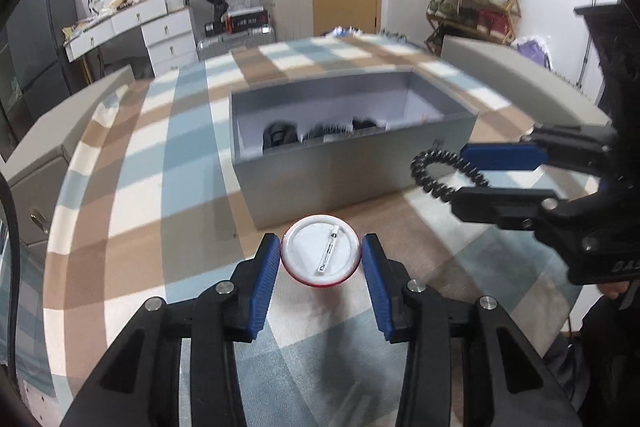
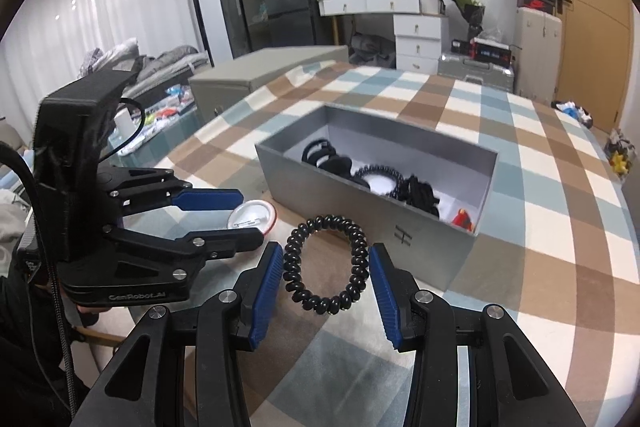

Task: Organize jewelry
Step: 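Carry the hair tie and the stand over the grey box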

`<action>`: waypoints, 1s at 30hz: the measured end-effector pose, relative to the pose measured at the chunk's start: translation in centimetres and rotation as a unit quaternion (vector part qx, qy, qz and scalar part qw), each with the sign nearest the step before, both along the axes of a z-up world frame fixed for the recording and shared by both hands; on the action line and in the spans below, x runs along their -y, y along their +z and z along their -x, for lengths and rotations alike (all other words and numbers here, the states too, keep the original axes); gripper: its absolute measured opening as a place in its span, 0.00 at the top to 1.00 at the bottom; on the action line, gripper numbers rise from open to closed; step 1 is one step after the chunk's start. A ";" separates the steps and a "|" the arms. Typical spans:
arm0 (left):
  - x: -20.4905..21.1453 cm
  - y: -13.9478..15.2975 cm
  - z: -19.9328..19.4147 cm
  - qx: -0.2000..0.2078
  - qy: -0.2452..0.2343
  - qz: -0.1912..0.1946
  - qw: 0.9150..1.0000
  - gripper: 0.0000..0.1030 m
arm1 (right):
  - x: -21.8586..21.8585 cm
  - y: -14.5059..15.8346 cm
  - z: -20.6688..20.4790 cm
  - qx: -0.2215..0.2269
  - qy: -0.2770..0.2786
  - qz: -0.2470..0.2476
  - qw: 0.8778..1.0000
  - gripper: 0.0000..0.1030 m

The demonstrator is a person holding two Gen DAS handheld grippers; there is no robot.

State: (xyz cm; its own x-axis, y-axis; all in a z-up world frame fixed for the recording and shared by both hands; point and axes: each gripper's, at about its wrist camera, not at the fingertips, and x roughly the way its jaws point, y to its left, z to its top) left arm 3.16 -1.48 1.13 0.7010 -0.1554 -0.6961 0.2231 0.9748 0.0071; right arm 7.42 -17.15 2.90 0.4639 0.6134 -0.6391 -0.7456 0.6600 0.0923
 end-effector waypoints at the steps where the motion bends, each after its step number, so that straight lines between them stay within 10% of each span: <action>1: 0.0 0.4 0.1 0.008 0.001 0.002 1.000 0.65 | 0.1 0.2 0.0 0.003 -0.001 -0.004 1.000 0.58; 27: -1.0 1.7 -5.7 0.059 0.047 0.052 0.996 0.63 | 0.6 0.8 -5.2 0.024 -0.109 -0.074 0.991 0.48; 30: -0.8 1.9 -5.0 0.066 0.046 0.051 0.995 0.40 | 0.6 0.7 -4.8 0.032 -0.107 -0.069 0.991 0.42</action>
State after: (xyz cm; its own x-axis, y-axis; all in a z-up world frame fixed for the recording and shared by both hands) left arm 8.12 -0.71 3.05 0.7998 -0.1512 -0.5809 0.1365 0.9882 -0.0693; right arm 12.22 -17.75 3.63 0.6297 0.5764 -0.5209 -0.5979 0.7876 0.1487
